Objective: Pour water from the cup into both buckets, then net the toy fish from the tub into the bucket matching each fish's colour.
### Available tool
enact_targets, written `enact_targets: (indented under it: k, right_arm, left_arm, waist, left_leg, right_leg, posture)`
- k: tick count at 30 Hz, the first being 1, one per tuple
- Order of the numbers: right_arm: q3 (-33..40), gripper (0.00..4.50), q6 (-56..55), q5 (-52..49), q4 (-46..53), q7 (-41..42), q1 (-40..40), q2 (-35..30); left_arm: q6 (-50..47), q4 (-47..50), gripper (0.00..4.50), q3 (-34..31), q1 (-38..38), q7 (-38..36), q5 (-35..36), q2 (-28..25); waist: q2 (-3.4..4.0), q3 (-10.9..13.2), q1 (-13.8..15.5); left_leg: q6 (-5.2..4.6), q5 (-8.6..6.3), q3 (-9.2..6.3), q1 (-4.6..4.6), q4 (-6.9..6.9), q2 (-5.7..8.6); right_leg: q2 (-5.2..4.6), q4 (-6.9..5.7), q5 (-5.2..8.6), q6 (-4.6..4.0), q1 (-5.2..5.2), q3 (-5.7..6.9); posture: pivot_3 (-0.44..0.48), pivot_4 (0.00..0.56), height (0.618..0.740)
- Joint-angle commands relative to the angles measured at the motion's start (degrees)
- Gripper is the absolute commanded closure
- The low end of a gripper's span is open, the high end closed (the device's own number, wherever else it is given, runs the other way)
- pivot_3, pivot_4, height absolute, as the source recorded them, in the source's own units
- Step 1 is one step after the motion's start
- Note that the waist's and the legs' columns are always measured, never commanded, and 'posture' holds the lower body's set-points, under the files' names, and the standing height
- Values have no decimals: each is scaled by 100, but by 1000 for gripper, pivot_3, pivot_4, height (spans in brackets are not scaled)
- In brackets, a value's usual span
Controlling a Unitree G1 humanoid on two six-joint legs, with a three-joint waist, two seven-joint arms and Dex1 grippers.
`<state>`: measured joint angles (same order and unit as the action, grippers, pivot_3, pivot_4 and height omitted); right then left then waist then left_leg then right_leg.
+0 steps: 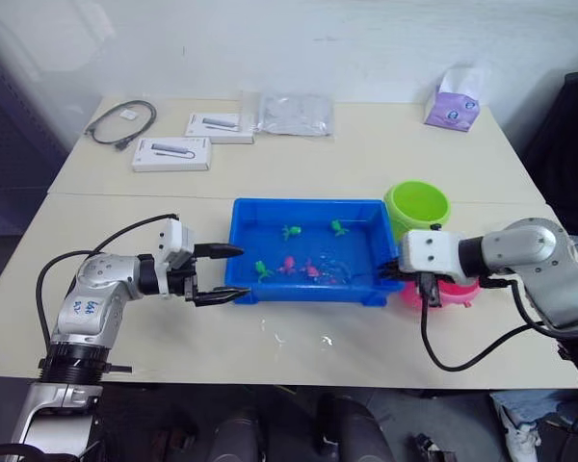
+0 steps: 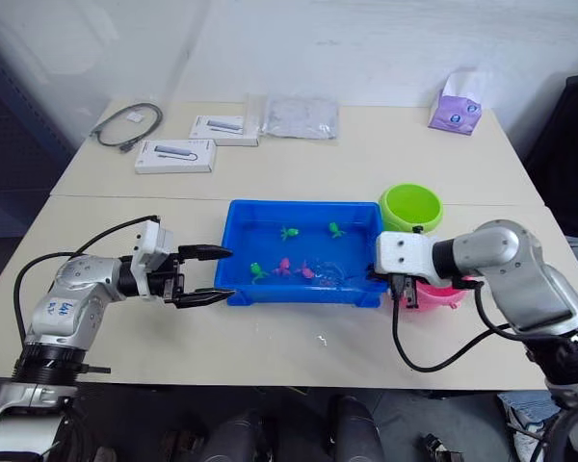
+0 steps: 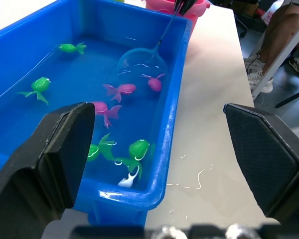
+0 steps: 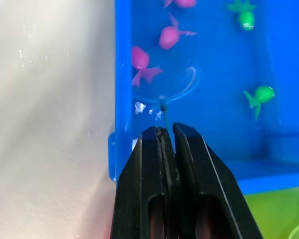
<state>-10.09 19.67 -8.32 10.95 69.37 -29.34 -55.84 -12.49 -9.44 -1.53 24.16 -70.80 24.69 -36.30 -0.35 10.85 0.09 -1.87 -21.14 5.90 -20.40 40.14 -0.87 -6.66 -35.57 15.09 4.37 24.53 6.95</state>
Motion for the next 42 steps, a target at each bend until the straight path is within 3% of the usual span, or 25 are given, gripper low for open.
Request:
enact_targets:
  k: [1, 16, 20, 27, 30, 34, 42]
  right_arm:
    - [388, 4500, 379, -386, 237, 67, 61, -52]
    - [1563, 4500, 856, -1378, 323, -300, 810, 187]
    - [2367, 4500, 665, -1687, 465, -529, 1387, 320]
    - [4254, 4500, 81, -2102, 1227, -878, 3124, 1009]
    - [5139, 4500, -518, -2053, 1363, -1013, 3864, 1431]
    - [5799, 4500, -1431, -1906, 1184, -963, 4594, 1818]
    - [5717, 4500, -3192, -864, 752, -1383, 5074, 2032]
  left_arm:
    - [115, 43, 52, -44, 78, 3, -6, 29]
    - [102, 57, 52, -33, 138, 46, 23, 67]
    - [61, 41, 52, -14, 272, 40, 75, 156]
    - [-16, -41, 52, 167, 638, -71, 66, 407]
    - [-70, -101, 52, 252, 839, -120, 76, 541]
    - [-104, -215, 52, 338, 1034, -240, 69, 658]
    - [-93, -435, 52, 477, 1320, -407, 5, 824]
  waist:
    - [0, 0, -4]
    - [0, 0, 7]
    - [0, 0, 46]
    - [1, 0, 161]
    - [0, 0, 179]
    - [0, 0, 137]
    - [0, 0, 68]
  left_leg:
    - [0, 0, 0, 0, 0, -1]
    - [2, -1, -1, -2, -1, 0]
    - [2, -1, 0, -2, 0, 2]
    - [5, -2, -4, 0, -4, -1]
    - [1, 0, 0, -1, -2, 9]
    - [-7, 0, 8, 6, -4, 16]
    - [-5, -1, 29, 26, -9, 11]
  right_leg:
    - [0, 0, 0, 0, 0, 1]
    - [-2, 1, 0, 0, 0, -1]
    - [0, 1, -1, 1, -1, 0]
    - [20, 1, -1, 1, -4, 5]
    - [20, 2, -4, 7, -6, 4]
    - [20, 10, -11, 20, -13, -6]
    - [25, 13, -10, 18, -11, -46]
  posture:
    - [0, 150, 740]
    - [0, 150, 740]
    - [0, 150, 740]
    - [0, 150, 740]
    - [0, 150, 740]
    - [0, 150, 740]
    - [0, 150, 740]
